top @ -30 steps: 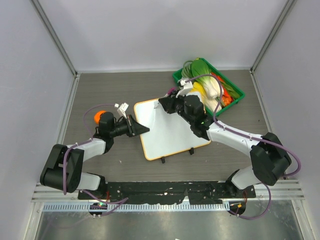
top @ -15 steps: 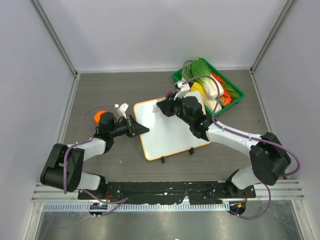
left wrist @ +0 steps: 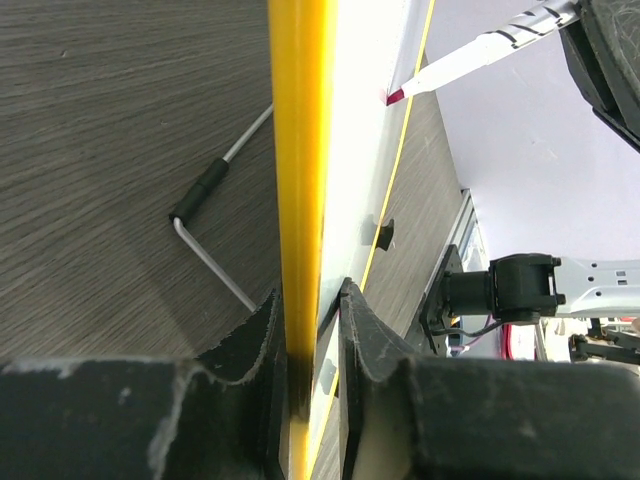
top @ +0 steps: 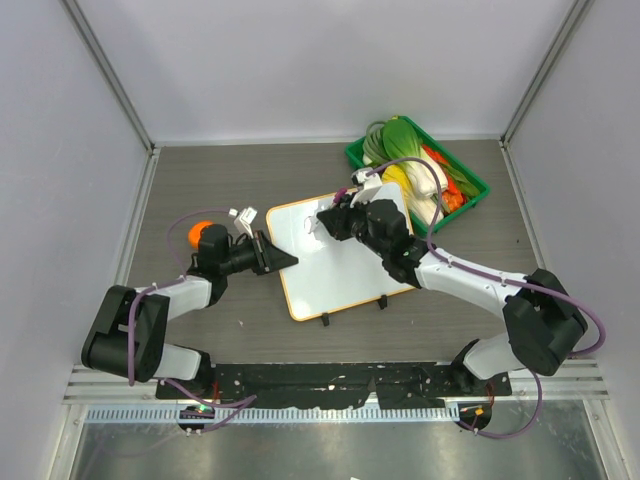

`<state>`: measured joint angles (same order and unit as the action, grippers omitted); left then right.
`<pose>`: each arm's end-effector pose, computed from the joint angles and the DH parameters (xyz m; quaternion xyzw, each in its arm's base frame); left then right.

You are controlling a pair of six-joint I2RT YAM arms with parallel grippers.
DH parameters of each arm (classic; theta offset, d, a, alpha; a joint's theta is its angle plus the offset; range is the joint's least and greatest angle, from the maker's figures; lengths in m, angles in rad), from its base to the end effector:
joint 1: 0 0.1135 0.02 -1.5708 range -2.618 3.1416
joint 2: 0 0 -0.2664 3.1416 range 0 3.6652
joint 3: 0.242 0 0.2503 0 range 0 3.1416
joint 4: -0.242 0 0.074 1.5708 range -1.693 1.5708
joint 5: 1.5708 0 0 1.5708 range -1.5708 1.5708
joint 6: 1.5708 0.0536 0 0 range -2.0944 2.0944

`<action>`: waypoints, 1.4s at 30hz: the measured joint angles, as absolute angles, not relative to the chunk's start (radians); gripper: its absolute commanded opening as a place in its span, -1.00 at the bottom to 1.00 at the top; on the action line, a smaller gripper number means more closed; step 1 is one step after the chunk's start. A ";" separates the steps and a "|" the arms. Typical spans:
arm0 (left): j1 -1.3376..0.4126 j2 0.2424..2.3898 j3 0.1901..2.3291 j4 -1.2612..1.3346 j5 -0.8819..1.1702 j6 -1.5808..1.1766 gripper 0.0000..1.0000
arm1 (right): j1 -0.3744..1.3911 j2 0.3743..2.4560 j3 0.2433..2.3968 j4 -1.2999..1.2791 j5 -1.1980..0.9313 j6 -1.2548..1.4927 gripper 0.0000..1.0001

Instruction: Write a sentence on the whiteboard

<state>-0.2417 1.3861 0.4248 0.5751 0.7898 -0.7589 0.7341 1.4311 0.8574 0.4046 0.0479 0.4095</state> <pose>0.2461 -0.0999 0.1684 0.0118 0.7953 -0.5273 0.2990 0.2581 0.2294 0.2743 -0.1082 0.7565 0.3335 0.5520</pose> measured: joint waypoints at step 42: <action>-0.242 1.401 0.428 0.575 0.790 -0.744 -1.00 | 0.724 1.347 0.862 0.362 0.196 0.418 -0.99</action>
